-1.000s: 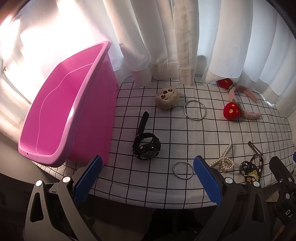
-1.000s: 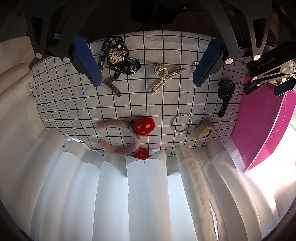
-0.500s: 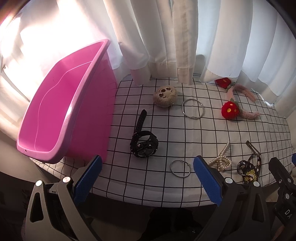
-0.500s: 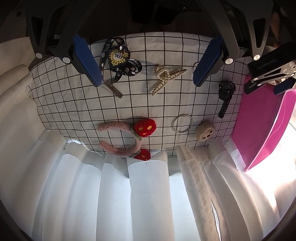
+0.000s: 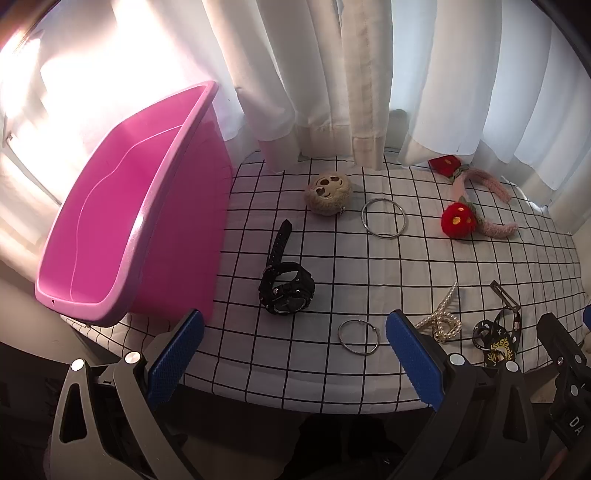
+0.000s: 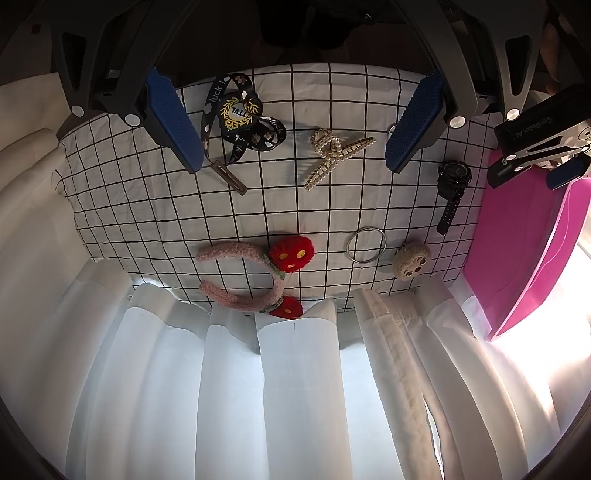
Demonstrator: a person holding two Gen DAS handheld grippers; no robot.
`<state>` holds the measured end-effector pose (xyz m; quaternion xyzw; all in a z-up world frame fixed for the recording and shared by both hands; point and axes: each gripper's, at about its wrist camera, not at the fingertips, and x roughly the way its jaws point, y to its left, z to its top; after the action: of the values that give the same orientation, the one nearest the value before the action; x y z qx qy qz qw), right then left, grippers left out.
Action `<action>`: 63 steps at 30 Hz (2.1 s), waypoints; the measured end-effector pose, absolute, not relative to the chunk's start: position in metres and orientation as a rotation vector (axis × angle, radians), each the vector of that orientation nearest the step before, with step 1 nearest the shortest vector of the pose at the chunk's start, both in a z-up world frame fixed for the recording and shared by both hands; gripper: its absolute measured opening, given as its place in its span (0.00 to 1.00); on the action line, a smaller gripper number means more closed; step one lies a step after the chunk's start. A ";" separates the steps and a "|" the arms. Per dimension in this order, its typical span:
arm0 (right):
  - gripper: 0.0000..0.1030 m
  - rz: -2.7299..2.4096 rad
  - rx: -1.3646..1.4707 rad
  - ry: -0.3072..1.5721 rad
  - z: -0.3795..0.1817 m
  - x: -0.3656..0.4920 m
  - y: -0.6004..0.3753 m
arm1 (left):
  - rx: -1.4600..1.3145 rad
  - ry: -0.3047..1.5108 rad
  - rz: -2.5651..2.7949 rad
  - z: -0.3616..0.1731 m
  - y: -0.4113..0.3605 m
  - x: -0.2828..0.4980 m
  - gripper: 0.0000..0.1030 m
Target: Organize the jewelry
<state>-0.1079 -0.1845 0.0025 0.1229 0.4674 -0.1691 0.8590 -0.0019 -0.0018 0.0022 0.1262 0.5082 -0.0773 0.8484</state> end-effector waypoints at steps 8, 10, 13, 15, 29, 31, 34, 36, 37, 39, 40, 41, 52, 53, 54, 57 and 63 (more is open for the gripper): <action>0.92 -0.354 0.255 0.991 0.001 -0.110 -0.188 | 0.260 1.080 -0.160 0.000 0.002 -0.011 0.94; 0.92 -0.356 0.249 0.996 -0.001 -0.111 -0.189 | 0.256 1.082 -0.167 -0.003 0.003 -0.011 0.94; 0.92 -0.363 0.240 1.006 -0.007 -0.114 -0.193 | 0.264 1.092 -0.181 -0.011 0.002 -0.012 0.94; 0.92 -0.367 0.239 1.018 -0.015 -0.117 -0.196 | 0.279 1.107 -0.181 -0.019 0.002 -0.013 0.94; 0.92 -0.343 0.350 1.146 -0.085 -0.141 -0.234 | 0.264 1.233 -0.280 -0.094 -0.013 -0.030 0.94; 0.92 -0.352 0.357 1.157 -0.094 -0.144 -0.243 | 0.249 1.232 -0.287 -0.101 -0.016 -0.030 0.94; 0.92 -0.360 0.351 1.168 -0.107 -0.144 -0.253 | 0.223 1.232 -0.292 -0.111 -0.019 -0.027 0.94; 0.92 -0.345 0.353 1.177 -0.114 -0.143 -0.259 | 0.206 1.243 -0.289 -0.118 -0.021 -0.025 0.94; 0.92 -0.333 0.358 1.182 -0.117 -0.142 -0.261 | 0.200 1.250 -0.285 -0.122 -0.021 -0.024 0.94; 0.92 -0.302 0.368 1.195 -0.123 -0.139 -0.264 | 0.189 1.255 -0.281 -0.127 -0.022 -0.023 0.94; 0.92 -0.298 0.362 1.202 -0.126 -0.137 -0.264 | 0.186 1.255 -0.281 -0.128 -0.021 -0.021 0.94; 0.92 -0.294 0.354 1.212 -0.129 -0.135 -0.264 | 0.185 1.253 -0.279 -0.129 -0.022 -0.021 0.94; 0.92 -0.332 0.341 1.280 -0.164 -0.125 -0.274 | 0.177 1.264 -0.295 -0.148 -0.034 -0.013 0.94; 0.92 -0.335 0.342 1.282 -0.166 -0.125 -0.275 | 0.174 1.268 -0.297 -0.150 -0.035 -0.012 0.94; 0.92 -0.333 0.347 1.282 -0.167 -0.125 -0.276 | 0.173 1.272 -0.297 -0.152 -0.036 -0.011 0.94; 0.92 -0.333 0.359 1.276 -0.170 -0.125 -0.280 | 0.187 1.281 -0.290 -0.159 -0.039 -0.010 0.94; 0.92 -0.325 0.372 1.267 -0.175 -0.127 -0.286 | 0.220 1.266 -0.251 -0.170 -0.039 -0.003 0.95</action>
<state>-0.1272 -0.2864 -0.1748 0.1720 0.5860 -0.1502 0.7775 -0.0030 -0.0394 -0.1697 0.1022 0.5887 -0.1166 0.7934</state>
